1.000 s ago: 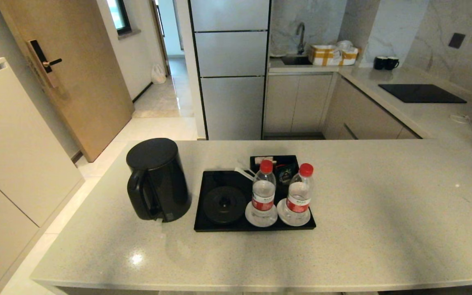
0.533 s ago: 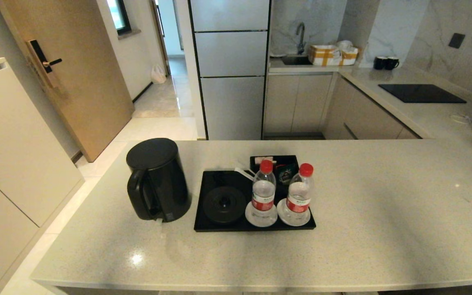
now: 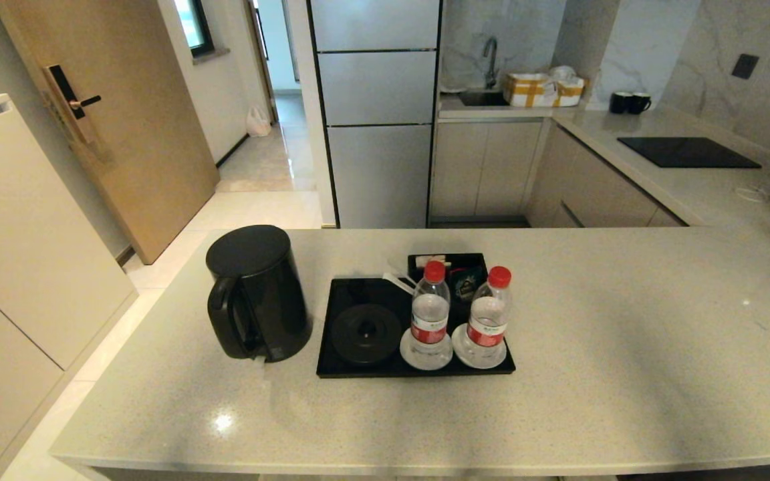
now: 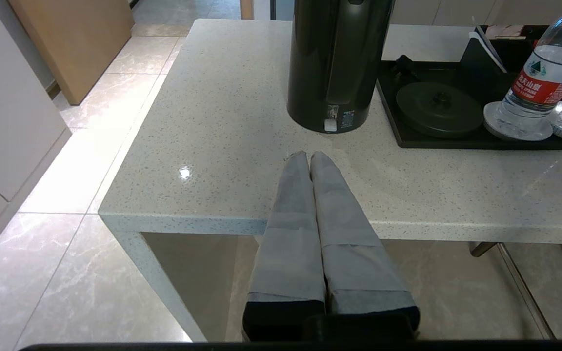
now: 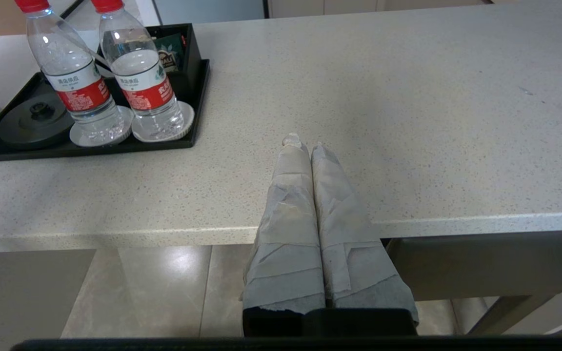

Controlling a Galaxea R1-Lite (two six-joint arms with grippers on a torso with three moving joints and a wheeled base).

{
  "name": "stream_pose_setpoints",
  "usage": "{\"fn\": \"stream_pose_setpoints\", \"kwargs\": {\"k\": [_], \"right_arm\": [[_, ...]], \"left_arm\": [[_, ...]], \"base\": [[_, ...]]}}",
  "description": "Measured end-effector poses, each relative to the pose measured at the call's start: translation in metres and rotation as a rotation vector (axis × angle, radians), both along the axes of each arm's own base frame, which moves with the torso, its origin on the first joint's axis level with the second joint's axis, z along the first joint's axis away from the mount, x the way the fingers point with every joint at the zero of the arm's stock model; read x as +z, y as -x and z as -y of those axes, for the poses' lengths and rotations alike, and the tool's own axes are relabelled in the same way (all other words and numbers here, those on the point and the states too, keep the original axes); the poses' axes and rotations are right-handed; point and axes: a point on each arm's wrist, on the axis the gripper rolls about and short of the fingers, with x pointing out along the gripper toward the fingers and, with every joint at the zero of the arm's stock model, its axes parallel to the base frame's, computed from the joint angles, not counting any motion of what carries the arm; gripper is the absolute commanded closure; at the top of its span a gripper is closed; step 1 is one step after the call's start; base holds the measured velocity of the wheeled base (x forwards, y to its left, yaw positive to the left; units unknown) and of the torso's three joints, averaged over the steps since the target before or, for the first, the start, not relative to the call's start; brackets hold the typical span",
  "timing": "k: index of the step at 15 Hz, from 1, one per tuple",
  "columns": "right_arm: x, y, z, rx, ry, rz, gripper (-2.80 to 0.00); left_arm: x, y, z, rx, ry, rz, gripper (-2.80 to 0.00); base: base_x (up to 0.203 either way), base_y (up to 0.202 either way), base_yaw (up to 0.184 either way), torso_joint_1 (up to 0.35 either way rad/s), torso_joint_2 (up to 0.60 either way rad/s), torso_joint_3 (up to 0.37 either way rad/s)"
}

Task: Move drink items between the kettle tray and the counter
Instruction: Pick up the bottled water

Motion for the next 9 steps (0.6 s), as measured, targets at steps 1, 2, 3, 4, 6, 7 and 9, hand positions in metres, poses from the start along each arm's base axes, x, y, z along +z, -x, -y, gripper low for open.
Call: {"fn": "stream_pose_setpoints", "kwargs": {"k": [1, 2, 3, 4, 6, 7, 9], "right_arm": [[0.0000, 0.0000, 0.0000, 0.000, -0.001, 0.000, 0.00], [0.0000, 0.0000, 0.0000, 0.000, 0.000, 0.000, 0.00], [0.0000, 0.0000, 0.0000, 0.000, 0.000, 0.000, 0.00], [0.0000, 0.0000, 0.0000, 0.000, 0.000, 0.000, 0.00], [0.0000, 0.0000, 0.0000, 0.000, 0.000, 0.000, 0.00], [0.0000, 0.0000, 0.0000, -0.001, 0.000, 0.000, 0.00], [0.0000, 0.0000, 0.0000, 0.000, 0.000, 0.000, 0.00]], "left_arm": [[0.0000, 0.0000, 0.0000, 0.000, 0.000, 0.000, 0.00], [0.0000, 0.0000, 0.0000, 0.000, 0.000, 0.000, 0.00], [0.0000, 0.0000, 0.0000, 0.000, 0.000, 0.000, 0.00], [0.0000, 0.0000, 0.0000, 0.000, 0.000, 0.000, 0.00], [0.0000, 0.0000, 0.0000, 0.000, 0.000, 0.000, 0.00], [0.0000, 0.0000, 0.0000, -0.001, 0.000, 0.000, 0.00], [0.0000, 0.0000, 0.0000, 0.000, 0.000, 0.000, 0.00]], "base": [[0.000, 0.000, 0.000, 0.000, 0.00, 0.000], [0.000, 0.000, 0.000, 0.000, 0.00, 0.000], [0.000, 0.000, 0.000, 0.000, 0.00, 0.000], [0.000, 0.000, 0.000, 0.000, 0.00, 0.000], [0.000, 0.000, 0.000, 0.000, 0.00, 0.000], [0.000, 0.000, 0.000, 0.000, 0.00, 0.000], [0.000, 0.000, 0.000, 0.000, 0.00, 0.000]]}}
